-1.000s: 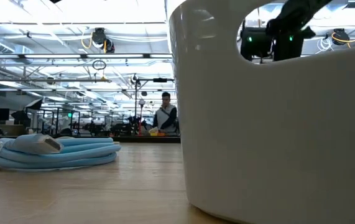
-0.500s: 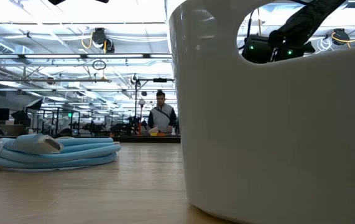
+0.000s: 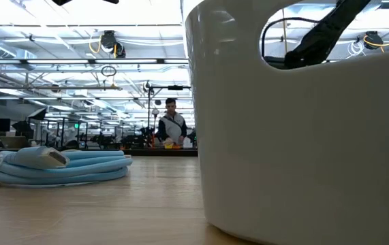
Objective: Sort cables
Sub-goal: Put the brown charger cable into the gray bin
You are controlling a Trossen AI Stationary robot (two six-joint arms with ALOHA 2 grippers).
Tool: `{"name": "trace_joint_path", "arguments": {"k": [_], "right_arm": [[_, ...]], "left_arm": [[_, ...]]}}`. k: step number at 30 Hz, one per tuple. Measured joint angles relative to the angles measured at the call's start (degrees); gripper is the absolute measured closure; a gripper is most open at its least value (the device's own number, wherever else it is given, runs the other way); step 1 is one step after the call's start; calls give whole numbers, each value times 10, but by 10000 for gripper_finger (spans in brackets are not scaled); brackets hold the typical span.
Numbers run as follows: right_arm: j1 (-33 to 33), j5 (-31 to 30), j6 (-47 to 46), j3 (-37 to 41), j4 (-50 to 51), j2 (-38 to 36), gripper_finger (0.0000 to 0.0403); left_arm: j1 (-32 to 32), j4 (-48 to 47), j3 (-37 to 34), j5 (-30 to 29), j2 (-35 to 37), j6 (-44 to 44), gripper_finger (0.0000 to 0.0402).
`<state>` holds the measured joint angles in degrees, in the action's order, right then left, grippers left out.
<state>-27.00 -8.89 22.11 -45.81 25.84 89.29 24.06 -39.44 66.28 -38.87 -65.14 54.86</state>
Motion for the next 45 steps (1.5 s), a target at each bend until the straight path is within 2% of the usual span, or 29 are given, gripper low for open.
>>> {"name": "trace_joint_path", "arguments": {"k": [6,11,14,19,23,27,29,32,38,42,45], "right_arm": [[1,41,-36,0,-16,16,302],[4,48,-67,2,-18,-6,360],[13,77,-90,3,-3,-23,389],[47,99,-155,-10,32,-55,382],[101,99,-184,-46,81,-103,388],[165,144,-233,-111,124,-153,391],[208,166,-265,-147,145,-170,391],[284,166,-308,-201,173,-180,391],[429,136,-366,-259,203,-145,391],[495,131,-390,-268,195,-95,391],[531,120,-395,-268,196,-51,390]], "left_arm": [[1,0,0,0,0,12,172],[2,0,0,0,0,14,172],[2,0,0,-2,0,13,172],[2,-2,0,-2,0,4,172],[2,-3,0,-2,0,-4,172],[2,-14,0,-2,0,-5,172],[2,-20,0,-2,0,-5,172],[2,-26,0,-2,0,-3,172],[2,-28,0,-2,0,-3,172],[2,-29,0,-2,-3,-4,174],[2,-36,-1,1,-3,-3,191]]}}
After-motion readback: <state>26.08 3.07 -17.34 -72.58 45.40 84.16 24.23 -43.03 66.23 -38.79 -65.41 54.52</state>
